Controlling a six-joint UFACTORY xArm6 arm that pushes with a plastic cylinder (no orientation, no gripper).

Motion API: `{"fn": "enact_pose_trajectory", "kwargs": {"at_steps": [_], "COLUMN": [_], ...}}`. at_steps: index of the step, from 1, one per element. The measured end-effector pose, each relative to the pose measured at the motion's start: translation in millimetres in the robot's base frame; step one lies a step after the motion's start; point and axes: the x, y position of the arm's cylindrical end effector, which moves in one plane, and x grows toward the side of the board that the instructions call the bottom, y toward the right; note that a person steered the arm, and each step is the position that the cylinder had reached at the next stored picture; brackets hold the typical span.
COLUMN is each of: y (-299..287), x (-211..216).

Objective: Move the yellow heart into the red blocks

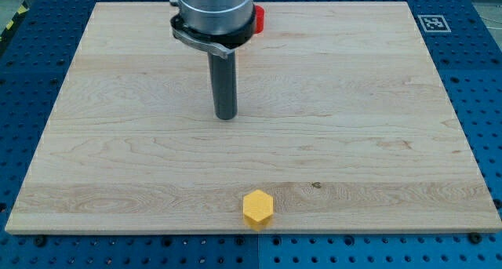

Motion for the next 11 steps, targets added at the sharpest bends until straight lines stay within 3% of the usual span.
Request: {"fn": "enact_pose_trajectory", "kwargs": {"at_steps": [7, 10, 11], "y": [-15, 0, 0], "x": [-76, -84, -108]}}
